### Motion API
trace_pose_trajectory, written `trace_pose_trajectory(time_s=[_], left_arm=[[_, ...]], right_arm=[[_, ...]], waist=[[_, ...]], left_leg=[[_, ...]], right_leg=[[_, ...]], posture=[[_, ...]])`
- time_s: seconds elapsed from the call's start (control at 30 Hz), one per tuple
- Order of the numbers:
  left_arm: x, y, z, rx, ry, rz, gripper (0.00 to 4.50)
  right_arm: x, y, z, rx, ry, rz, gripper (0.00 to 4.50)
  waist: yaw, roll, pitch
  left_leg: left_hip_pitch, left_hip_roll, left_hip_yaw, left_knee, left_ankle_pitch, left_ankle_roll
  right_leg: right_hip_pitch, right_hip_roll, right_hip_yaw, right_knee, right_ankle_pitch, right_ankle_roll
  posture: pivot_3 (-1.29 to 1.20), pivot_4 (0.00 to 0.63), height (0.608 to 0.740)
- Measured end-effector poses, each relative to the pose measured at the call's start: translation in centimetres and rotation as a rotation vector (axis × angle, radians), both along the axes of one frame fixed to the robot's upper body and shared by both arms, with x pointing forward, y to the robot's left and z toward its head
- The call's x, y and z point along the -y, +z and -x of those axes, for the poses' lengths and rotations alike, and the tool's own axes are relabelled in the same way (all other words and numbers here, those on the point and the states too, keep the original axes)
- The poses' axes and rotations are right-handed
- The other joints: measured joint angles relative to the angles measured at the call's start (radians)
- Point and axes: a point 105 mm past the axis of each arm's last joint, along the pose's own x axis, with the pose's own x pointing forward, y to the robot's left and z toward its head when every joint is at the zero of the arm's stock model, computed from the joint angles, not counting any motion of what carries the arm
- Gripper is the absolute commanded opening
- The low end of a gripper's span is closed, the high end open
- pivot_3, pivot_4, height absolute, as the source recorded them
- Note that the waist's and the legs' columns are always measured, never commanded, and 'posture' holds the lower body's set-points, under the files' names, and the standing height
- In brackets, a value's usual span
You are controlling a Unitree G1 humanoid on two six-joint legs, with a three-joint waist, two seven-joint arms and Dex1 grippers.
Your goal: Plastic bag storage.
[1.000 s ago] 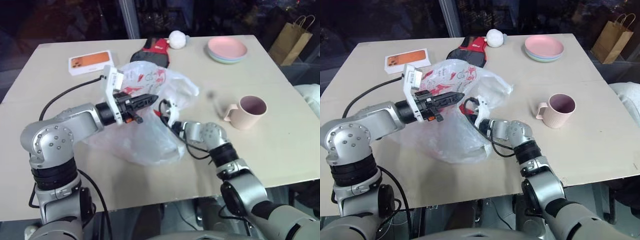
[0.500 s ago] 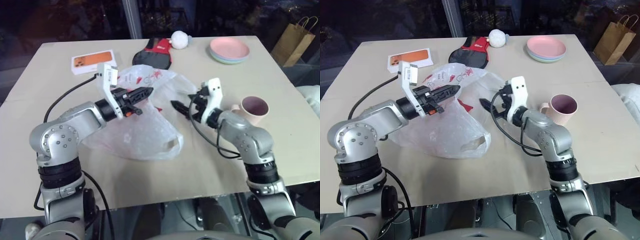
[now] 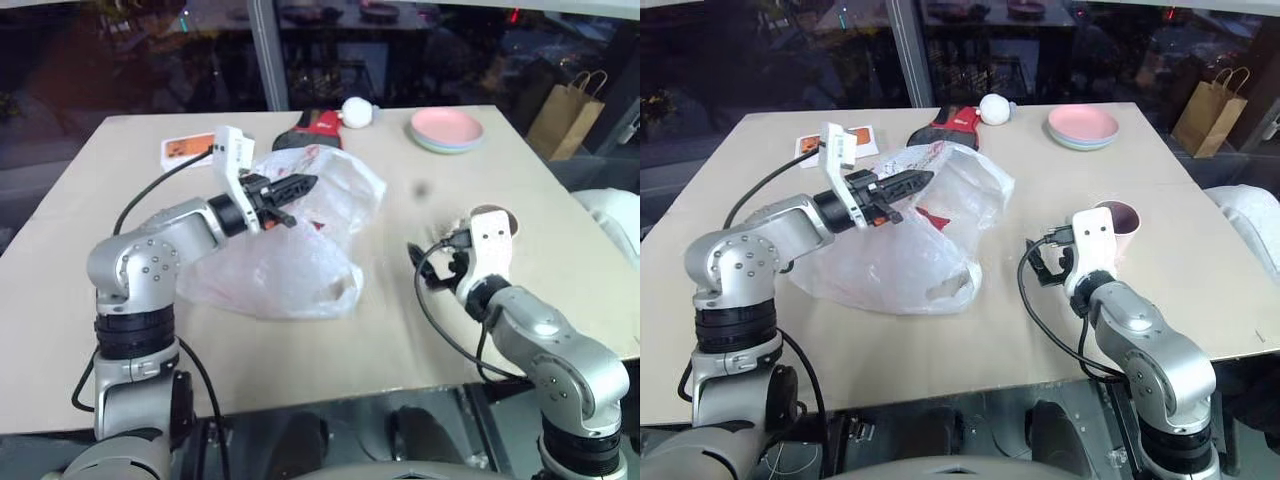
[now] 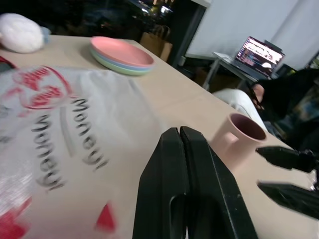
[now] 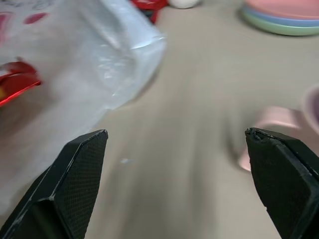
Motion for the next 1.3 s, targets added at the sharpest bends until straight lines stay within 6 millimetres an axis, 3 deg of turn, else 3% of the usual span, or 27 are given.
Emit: trace_pose_trajectory(time_s=[0.2,0.43,0.63,0.8,1.0,1.03,1.13,1.3], left_arm=[[0.1,0.4,-0.1,0.022,-0.003,-0.004,0.0],[0.3,0.6,-0.1,0.103,0.059,-0.086,0.0],[0.4,-0.8,0.2,0.098,0.077,-0.129,0.0],[0.1,-0.7,0.3,0.116,0.098,-0.15,0.0],[-0.7,-0.9,0.3,0.131,0.134,-0.2,0.0],[-1.0,-1.2,0.2,0.127,0.155,-0.214,0.25],[-1.5,-1.3,0.0,0.131,0.183,-0.25,1.15],[-1.8,-1.5,-0.1,0.134,0.198,-0.293,3.37]], right_arm=[[0.9,-1.3,-1.1,-0.031,-0.037,0.02,4.48],[0.7,-1.6,-1.9,-0.018,-0.005,0.014,4.48],[1.0,-2.8,-3.6,-0.043,-0.003,0.02,4.48],[1.2,-3.5,-5.0,-0.06,-0.028,0.005,4.48],[1.4,-3.4,-5.2,-0.048,-0.037,0.0,4.48],[1.4,-3.7,-5.5,-0.053,-0.038,-0.002,4.5],[1.2,-4.2,-6.3,-0.055,-0.045,-0.012,3.68],[2.0,-5.8,-7.9,-0.056,-0.082,0.02,1.33]], waist=[[0.0,0.003,-0.005],[0.001,0.003,-0.006],[0.001,0.003,-0.006],[0.001,0.003,-0.006],[0.001,0.003,-0.006],[0.001,0.002,-0.006],[-0.001,0.001,-0.006],[-0.002,0.002,-0.007]], left_leg=[[0.0,0.0,-0.001,0.0,0.0,0.0],[-0.004,0.0,-0.001,-0.001,0.0,0.0],[-0.004,0.0,0.0,-0.001,0.0,0.0],[-0.004,0.0,-0.001,-0.001,0.0,0.0],[-0.004,0.0,-0.001,-0.001,0.0,0.0],[-0.004,0.0,-0.001,-0.001,0.0,0.0],[-0.003,0.0,-0.001,-0.001,0.0,0.0],[-0.003,0.0,0.0,-0.001,0.0,0.0]], right_leg=[[0.0,0.002,0.002,0.001,0.0,-0.001],[-0.002,0.002,0.004,-0.001,0.004,-0.001],[-0.002,0.002,0.004,-0.001,0.004,0.0],[-0.002,0.003,0.004,0.0,0.003,0.001],[-0.002,0.003,0.004,0.0,0.004,0.0],[-0.002,0.003,0.004,0.0,0.004,0.0],[-0.002,0.003,0.004,0.0,0.004,0.0],[-0.002,0.003,0.004,0.0,0.005,0.0]], posture=[[0.0,0.0,0.74],[0.0,0.0,0.74],[0.0,0.0,0.74],[0.0,0.0,0.74],[0.0,0.0,0.74],[0.0,0.0,0.74],[0.0,0.0,0.74],[0.0,0.0,0.74]])
